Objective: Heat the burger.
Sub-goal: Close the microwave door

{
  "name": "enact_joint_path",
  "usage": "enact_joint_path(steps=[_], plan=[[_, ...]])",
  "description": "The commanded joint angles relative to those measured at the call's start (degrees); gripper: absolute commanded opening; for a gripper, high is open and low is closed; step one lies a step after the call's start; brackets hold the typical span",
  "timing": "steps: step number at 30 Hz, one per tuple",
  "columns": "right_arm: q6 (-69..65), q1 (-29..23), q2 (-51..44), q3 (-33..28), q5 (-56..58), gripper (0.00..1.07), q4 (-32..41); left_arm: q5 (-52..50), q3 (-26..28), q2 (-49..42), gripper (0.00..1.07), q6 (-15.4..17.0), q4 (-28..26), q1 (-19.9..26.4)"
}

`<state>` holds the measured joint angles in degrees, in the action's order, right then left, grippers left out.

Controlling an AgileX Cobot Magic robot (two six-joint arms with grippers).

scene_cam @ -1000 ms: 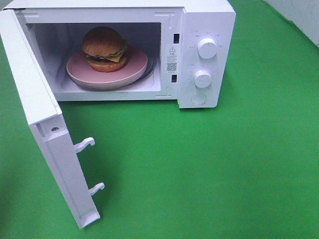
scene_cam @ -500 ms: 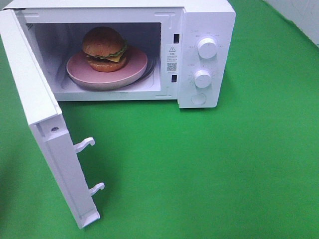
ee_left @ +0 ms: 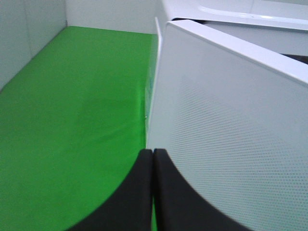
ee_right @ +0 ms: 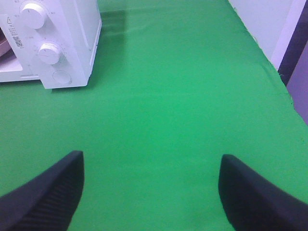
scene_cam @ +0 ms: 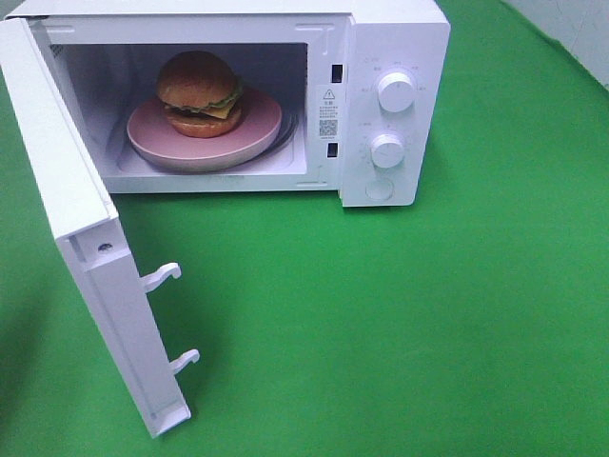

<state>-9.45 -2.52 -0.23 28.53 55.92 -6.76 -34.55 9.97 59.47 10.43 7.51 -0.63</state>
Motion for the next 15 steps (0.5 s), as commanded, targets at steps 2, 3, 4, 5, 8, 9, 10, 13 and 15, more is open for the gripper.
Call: enact_joint_path(steps=[2, 3, 4, 5, 8, 9, 10, 13, 15], plan=[[-0.5, 0.3, -1.6, -0.1, -0.9, 0.75, -0.2, -7.7, 0.1, 4.2, 0.00, 4.3, 8.4, -0.1], [-0.5, 0.3, -1.6, -0.1, -0.9, 0.75, -0.2, -7.7, 0.1, 4.2, 0.00, 4.3, 8.4, -0.1], [-0.5, 0.3, -1.6, -0.1, -0.9, 0.75, -0.2, -10.3, 0.2, 6.3, 0.00, 5.2, 12.0, -0.1], [-0.5, 0.3, -1.6, -0.1, -0.9, 0.75, -0.2, -10.3, 0.2, 6.3, 0.00, 5.2, 12.0, -0.1], [-0.5, 0.3, -1.6, -0.1, -0.9, 0.75, -0.2, -13.9, 1.4, 11.7, 0.00, 7.2, 16.3, -0.1], [-0.5, 0.3, -1.6, -0.1, -0.9, 0.75, -0.2, -14.4, 2.8, 14.5, 0.00, 8.4, 18.5, -0.1], [-0.5, 0.3, -1.6, -0.1, -0.9, 0.75, -0.2, -14.4, 2.8, 14.5, 0.00, 8.4, 18.5, -0.1], [-0.5, 0.3, -1.6, -0.1, -0.9, 0.75, -0.2, -15.2, 4.5, 17.6, 0.00, 10.0, 21.3, -0.1], [-0.5, 0.3, -1.6, -0.1, -0.9, 0.75, -0.2, -15.5, 5.4, 19.4, 0.00, 10.8, 22.4, -0.3]])
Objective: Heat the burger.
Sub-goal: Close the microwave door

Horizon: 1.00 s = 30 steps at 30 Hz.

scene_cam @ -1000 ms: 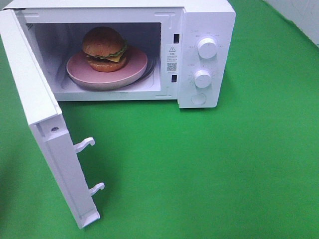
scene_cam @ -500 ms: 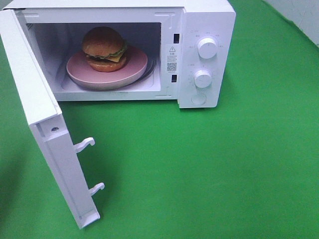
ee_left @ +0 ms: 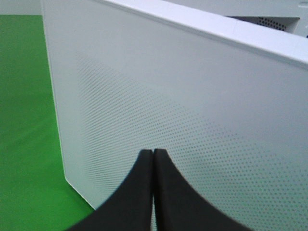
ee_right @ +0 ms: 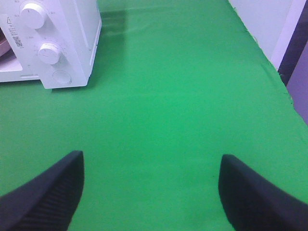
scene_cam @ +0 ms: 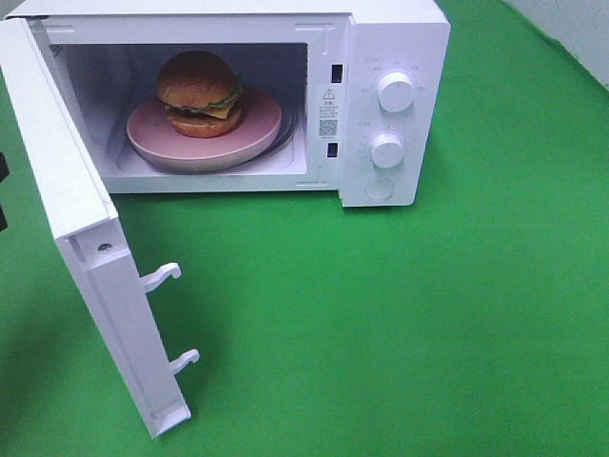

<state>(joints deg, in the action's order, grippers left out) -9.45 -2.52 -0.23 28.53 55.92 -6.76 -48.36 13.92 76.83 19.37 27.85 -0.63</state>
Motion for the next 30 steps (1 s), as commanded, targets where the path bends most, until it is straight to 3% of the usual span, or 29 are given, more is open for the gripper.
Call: enact_joint_path(steps=[1, 4, 7, 10, 15, 30], plan=[[-0.5, 0.3, -1.6, -0.1, -0.9, 0.75, -0.2, -1.7, 2.3, 3.7, 0.00, 1.7, 2.2, -1.5], [-0.5, 0.3, -1.6, -0.1, -0.9, 0.75, -0.2, -1.7, 2.7, 4.6, 0.00, 1.6, 2.2, -2.2], [-0.5, 0.3, -1.6, -0.1, -0.9, 0.75, -0.2, -1.5, 4.2, 7.8, 0.00, -1.0, 0.8, -6.3], [-0.5, 0.3, -1.6, -0.1, -0.9, 0.75, -0.2, -2.3, 4.4, 10.4, 0.00, -4.0, -5.2, -9.2], [-0.5, 0.3, -1.6, -0.1, -0.9, 0.75, -0.2, -4.1, 4.6, 12.9, 0.00, -6.9, -8.5, -12.6], [-0.5, 0.3, -1.6, -0.1, -0.9, 0.75, -0.2, -1.7, 14.8, 21.0, 0.00, -7.3, -16.4, -22.4]])
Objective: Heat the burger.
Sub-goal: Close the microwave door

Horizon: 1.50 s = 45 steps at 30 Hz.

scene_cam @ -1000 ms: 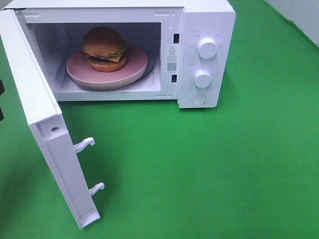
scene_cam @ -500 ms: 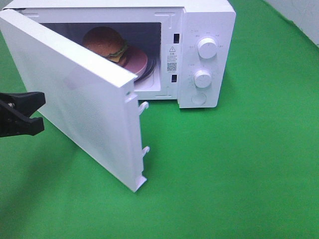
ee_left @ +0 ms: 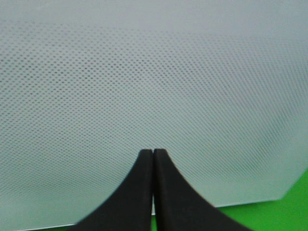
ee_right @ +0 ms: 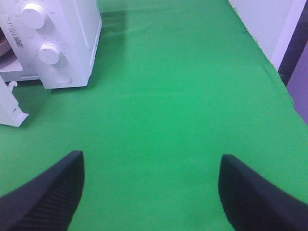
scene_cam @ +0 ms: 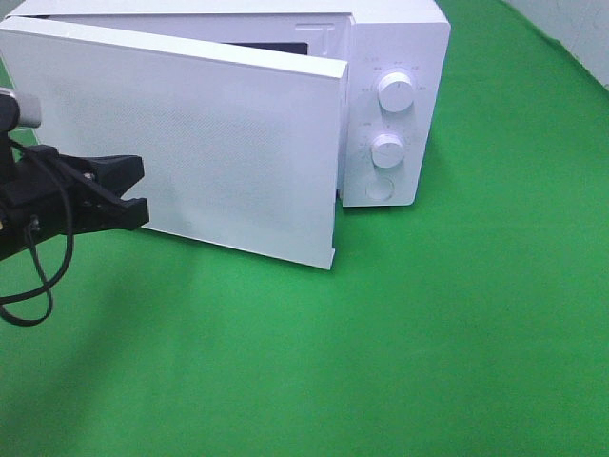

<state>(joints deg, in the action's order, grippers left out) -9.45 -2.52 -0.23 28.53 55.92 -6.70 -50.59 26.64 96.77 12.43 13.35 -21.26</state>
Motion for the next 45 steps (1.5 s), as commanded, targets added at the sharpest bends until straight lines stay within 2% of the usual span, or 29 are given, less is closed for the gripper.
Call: enact_joint_path(steps=[1, 6, 10, 15, 19, 22, 23, 32, 36, 45], plan=[[-0.5, 0.3, -1.6, -0.1, -0.9, 0.75, -0.2, 0.5, 2.7, 1.5, 0.00, -0.4, -2.6, -2.5], [-0.5, 0.3, -1.6, -0.1, -0.9, 0.75, -0.2, 1.0, 6.5, 4.2, 0.00, -0.5, -5.1, -4.7], [-0.5, 0.3, -1.6, -0.1, -0.9, 0.75, -0.2, 3.6, 11.9, 7.0, 0.00, -0.6, -8.0, -7.0], [-0.5, 0.3, -1.6, -0.1, -0.9, 0.75, -0.2, 3.7, 14.2, 8.2, 0.00, -0.6, -8.6, -8.0], [-0.5, 0.3, -1.6, -0.1, -0.9, 0.75, -0.2, 5.0, 19.9, 11.1, 0.00, -0.6, -9.2, -10.1], [-0.5, 0.3, -1.6, -0.1, -0.9, 0.75, -0.2, 5.6, 21.0, 11.5, 0.00, -0.6, -9.5, -10.5], [-0.5, 0.3, -1.6, -0.1, -0.9, 0.75, -0.2, 6.9, 23.1, 12.5, 0.00, -0.5, -9.7, -10.9], [-0.5, 0.3, -1.6, -0.1, -0.9, 0.75, -0.2, 7.8, 29.3, 15.8, 0.00, 0.1, -9.8, -11.1], [-0.5, 0.3, -1.6, -0.1, -0.9, 0.75, -0.2, 10.3, 33.9, 17.9, 0.00, 0.0, -9.9, -11.1], [-0.5, 0.3, -1.6, -0.1, -0.9, 0.75, -0.2, 10.5, 38.5, 20.5, 0.00, 0.0, -9.9, -11.1]])
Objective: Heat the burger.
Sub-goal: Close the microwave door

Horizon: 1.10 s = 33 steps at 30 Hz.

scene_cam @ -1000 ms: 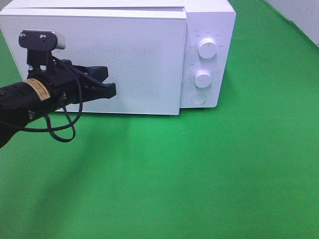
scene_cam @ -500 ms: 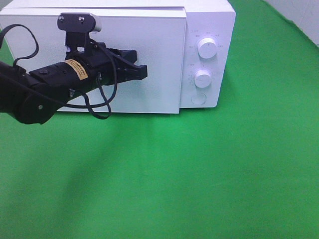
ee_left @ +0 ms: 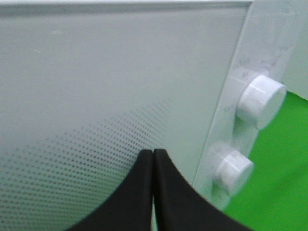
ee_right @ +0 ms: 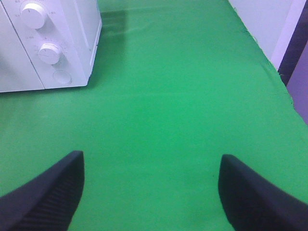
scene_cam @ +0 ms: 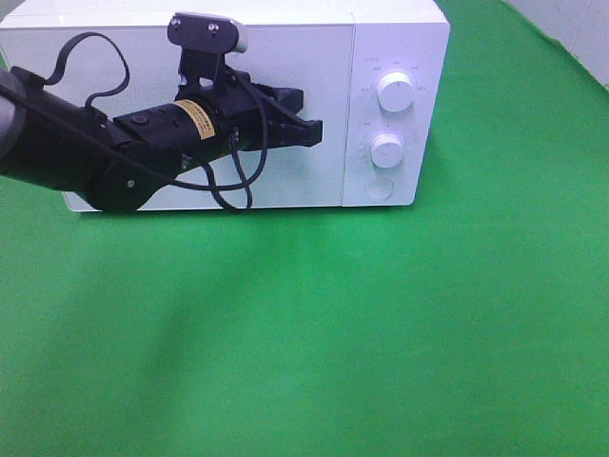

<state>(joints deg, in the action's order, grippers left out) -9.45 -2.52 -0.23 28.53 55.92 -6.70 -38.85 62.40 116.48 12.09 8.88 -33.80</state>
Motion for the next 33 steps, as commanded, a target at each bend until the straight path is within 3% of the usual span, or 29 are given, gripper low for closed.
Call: enact_joint_path(steps=[1, 11, 20, 30, 32, 33], plan=[[-0.5, 0.3, -1.6, -0.1, -0.9, 0.75, -0.2, -1.0, 4.1, 1.6, 0.00, 0.3, -5.4, 1.4], [-0.5, 0.3, -1.6, -0.1, -0.9, 0.75, -0.2, -0.6, 4.3, 1.0, 0.00, 0.4, -3.8, 1.4], [-0.5, 0.3, -1.6, -0.1, -0.9, 0.75, -0.2, 8.5, -1.3, -5.4, 0.00, 0.7, -2.5, 0.9], [-0.5, 0.3, -1.6, -0.1, -0.9, 0.75, -0.2, 14.2, -7.9, -10.5, 0.00, 0.9, -2.3, -2.8], [-0.5, 0.3, -1.6, -0.1, -0.9, 0.75, -0.2, 16.0, -7.9, -10.7, 0.05, 0.9, -2.3, -3.1], [-0.5, 0.3, -1.6, -0.1, -0.9, 0.75, -0.2, 20.3, -7.8, -10.7, 0.18, 0.9, -2.4, -4.0]])
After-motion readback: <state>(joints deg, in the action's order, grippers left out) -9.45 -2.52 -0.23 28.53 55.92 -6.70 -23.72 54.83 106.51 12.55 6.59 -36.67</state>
